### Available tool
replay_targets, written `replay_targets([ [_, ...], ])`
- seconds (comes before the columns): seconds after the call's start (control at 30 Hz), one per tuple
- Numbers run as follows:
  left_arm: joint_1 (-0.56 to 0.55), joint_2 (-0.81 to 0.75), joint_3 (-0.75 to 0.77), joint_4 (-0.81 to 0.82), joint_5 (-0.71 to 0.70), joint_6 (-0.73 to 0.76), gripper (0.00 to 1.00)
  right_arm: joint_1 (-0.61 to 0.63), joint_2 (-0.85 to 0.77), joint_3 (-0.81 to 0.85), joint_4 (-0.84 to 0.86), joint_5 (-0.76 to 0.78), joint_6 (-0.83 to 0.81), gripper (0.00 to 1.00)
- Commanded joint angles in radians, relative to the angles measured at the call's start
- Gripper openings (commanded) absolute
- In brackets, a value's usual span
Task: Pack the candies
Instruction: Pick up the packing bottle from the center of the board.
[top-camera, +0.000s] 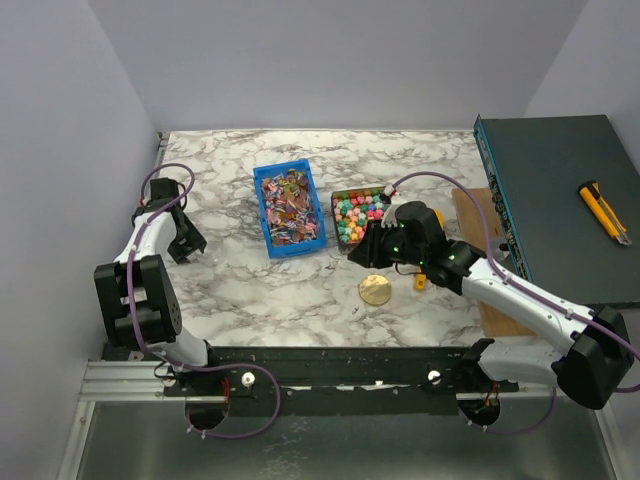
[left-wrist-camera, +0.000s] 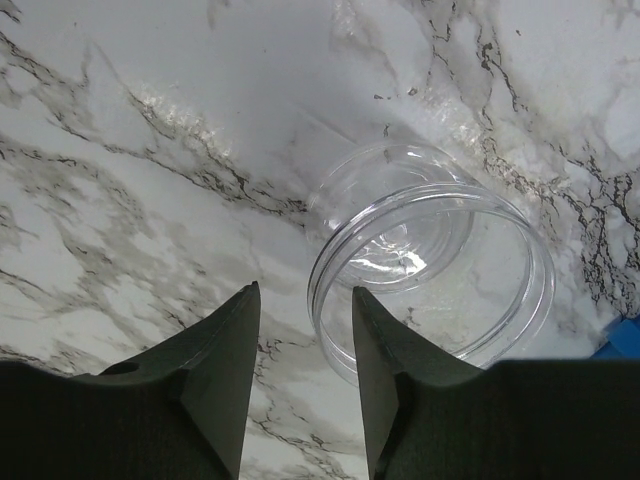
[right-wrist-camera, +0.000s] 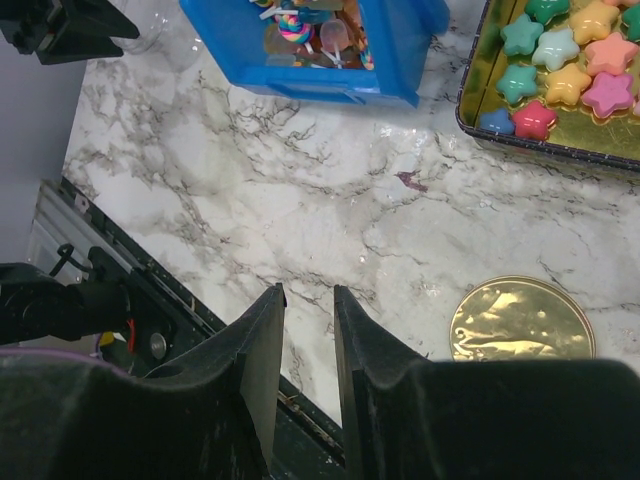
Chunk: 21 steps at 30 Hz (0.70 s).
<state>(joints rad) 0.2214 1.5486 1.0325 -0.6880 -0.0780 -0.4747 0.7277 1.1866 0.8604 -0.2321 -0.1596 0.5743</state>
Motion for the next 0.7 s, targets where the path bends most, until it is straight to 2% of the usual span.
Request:
replay_targets([
  [0.0,0.007,0.005,0.019,-0.012,0.024,-0.005,0.41,0.006,-0.023,-0.013,-0.006,-0.016,-0.018,0.31],
  [0.17,0.007,-0.007,0.008,-0.006,0.033,-0.005,0.33,0.006,-0.025,-0.015,-0.007,-0.015,-0.02,0.31],
  [0.37,0.008,-0.011,-0.001,-0.002,0.045,0.005,0.16,0.006,-0.032,-0.025,-0.009,-0.021,-0.012,0.3],
  [0.67,0.0,-0.054,-0.014,0.001,0.053,0.026,0.0,0.006,-0.055,-0.046,-0.021,-0.011,-0.004,0.3],
])
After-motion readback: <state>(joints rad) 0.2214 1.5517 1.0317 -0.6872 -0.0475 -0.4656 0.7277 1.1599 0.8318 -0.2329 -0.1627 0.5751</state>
